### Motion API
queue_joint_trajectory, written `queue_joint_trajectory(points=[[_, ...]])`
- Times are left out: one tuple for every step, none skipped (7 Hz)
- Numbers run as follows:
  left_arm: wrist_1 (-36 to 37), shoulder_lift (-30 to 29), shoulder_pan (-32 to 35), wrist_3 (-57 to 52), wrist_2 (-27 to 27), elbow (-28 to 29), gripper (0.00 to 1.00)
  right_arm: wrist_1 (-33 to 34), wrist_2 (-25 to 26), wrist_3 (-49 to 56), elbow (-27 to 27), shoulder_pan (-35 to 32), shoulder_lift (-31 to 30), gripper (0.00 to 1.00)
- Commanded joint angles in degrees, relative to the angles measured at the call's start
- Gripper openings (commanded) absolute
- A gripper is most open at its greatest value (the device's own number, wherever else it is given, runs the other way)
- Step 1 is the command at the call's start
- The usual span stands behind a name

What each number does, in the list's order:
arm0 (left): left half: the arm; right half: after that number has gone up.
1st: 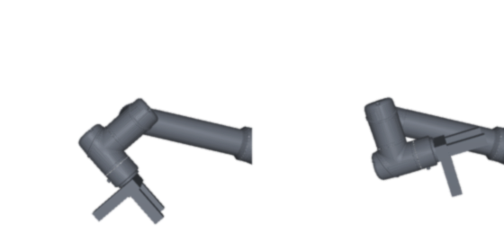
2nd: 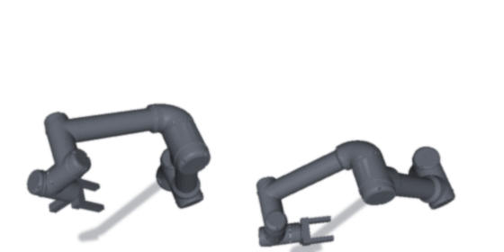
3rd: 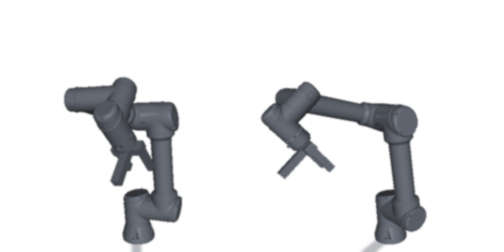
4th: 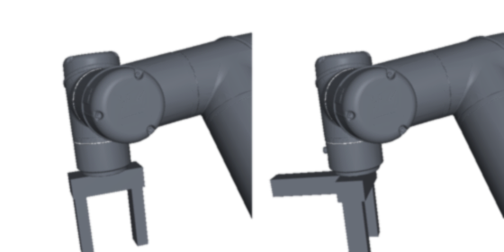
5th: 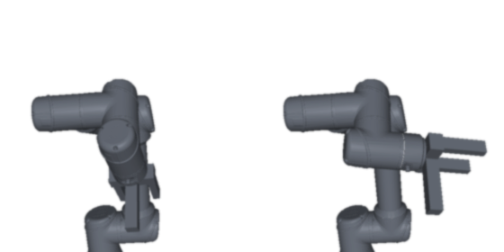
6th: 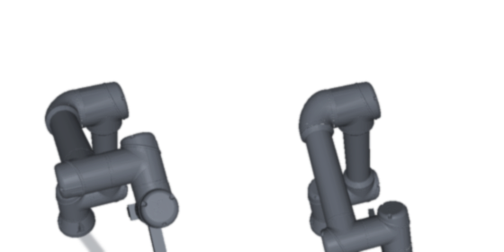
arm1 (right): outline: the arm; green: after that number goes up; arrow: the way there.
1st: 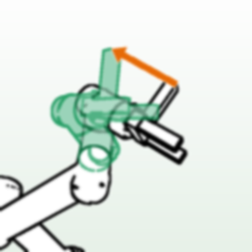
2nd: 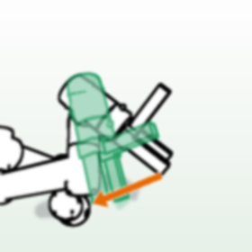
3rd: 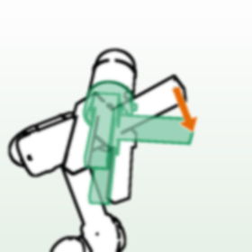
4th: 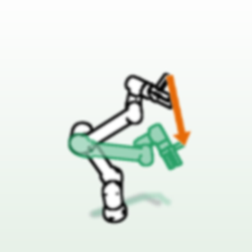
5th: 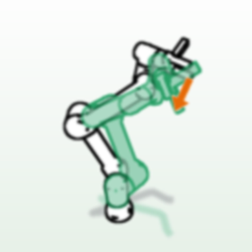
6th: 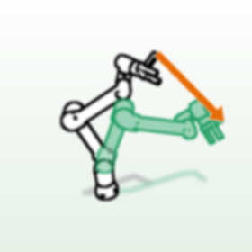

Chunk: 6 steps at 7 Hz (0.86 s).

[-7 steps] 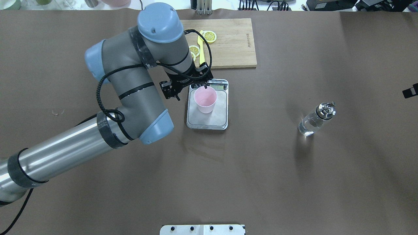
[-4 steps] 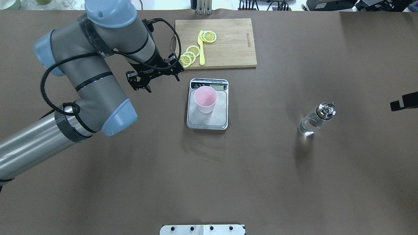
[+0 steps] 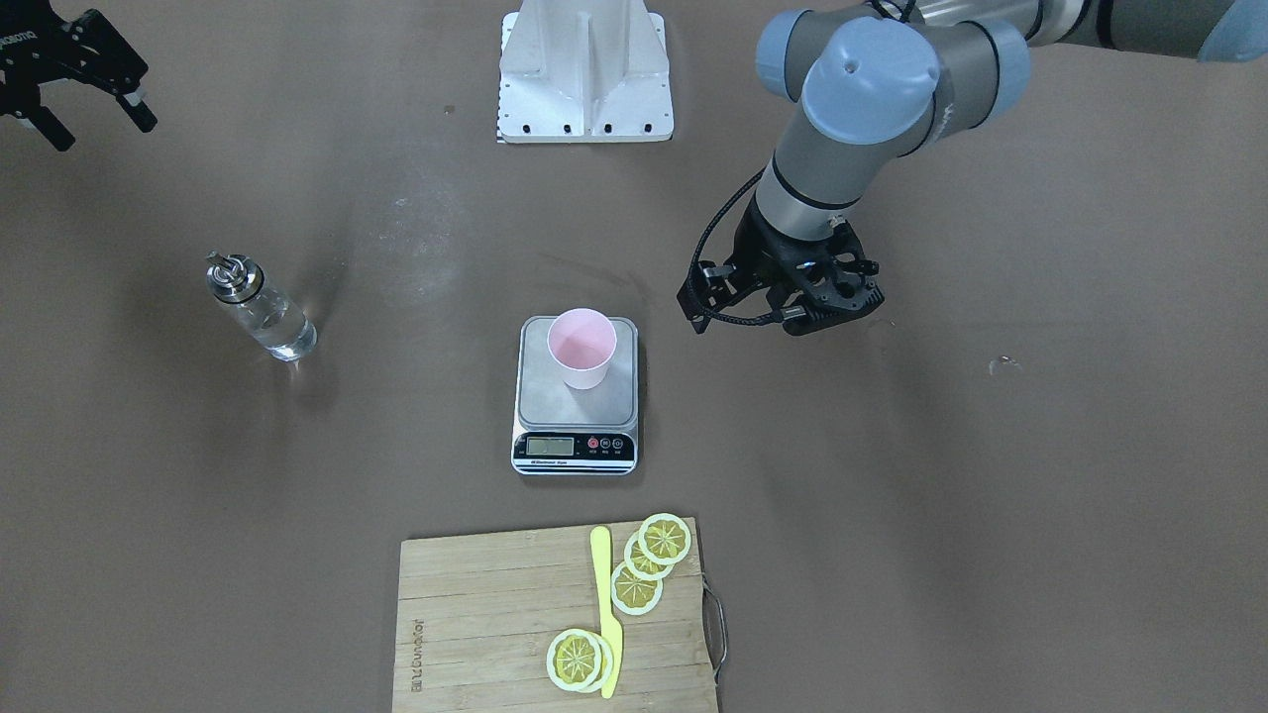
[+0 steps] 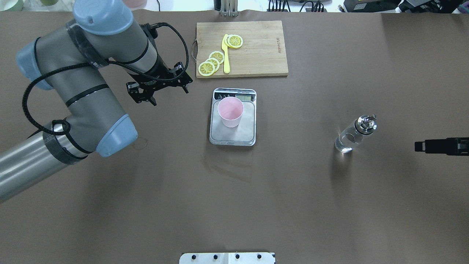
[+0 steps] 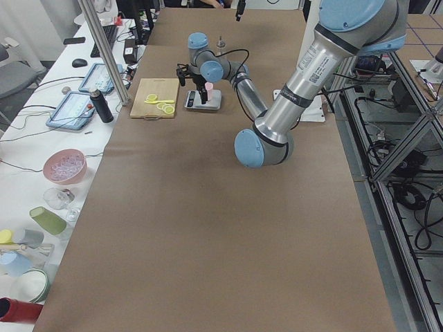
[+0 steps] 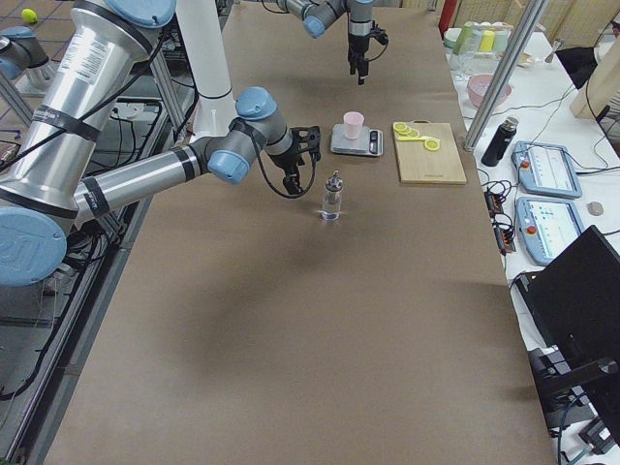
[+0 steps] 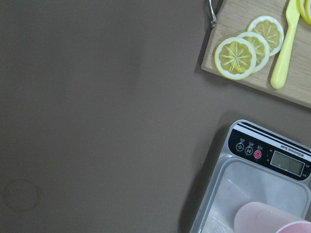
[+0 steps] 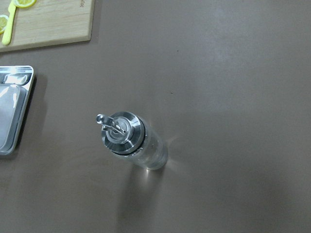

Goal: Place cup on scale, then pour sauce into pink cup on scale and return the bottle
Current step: 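Open and withdraw the left gripper while the right arm reaches toward the bottle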

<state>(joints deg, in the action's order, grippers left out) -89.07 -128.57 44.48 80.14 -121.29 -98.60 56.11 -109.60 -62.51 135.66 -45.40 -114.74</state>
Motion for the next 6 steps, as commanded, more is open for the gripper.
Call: queue_joint_trajectory(points=[[-0.1,0.9,0.2,-1.6,0.3,-0.1,0.99,-0.6,17.5,-9.2,0.0,16.0,0.0,1.0],[-0.2,1.5,0.3,-2.3,0.4,-0.1,0.99,-0.6,19.8,-9.2,-0.2,18.5,0.0,1.0],[-0.2,1.7,0.2,-2.8,0.5,-0.1,0.99,-0.6,27.3,-9.1,-1.4,22.3,0.0,1.0],[-0.6,2.2,0.2,-2.8,0.5,-0.1,0.99,-0.6,34.7,-9.1,-2.4,26.4,0.4,1.0],[-0.6,2.2,0.2,-2.8,0.6,0.0,0.99,-1.5,39.4,-8.4,-4.2,28.4,1.4,0.99],[-0.7,2.4,0.1,-2.9,0.6,0.0,0.99,-5.4,44.4,-8.0,-7.7,30.4,1.7,0.99]])
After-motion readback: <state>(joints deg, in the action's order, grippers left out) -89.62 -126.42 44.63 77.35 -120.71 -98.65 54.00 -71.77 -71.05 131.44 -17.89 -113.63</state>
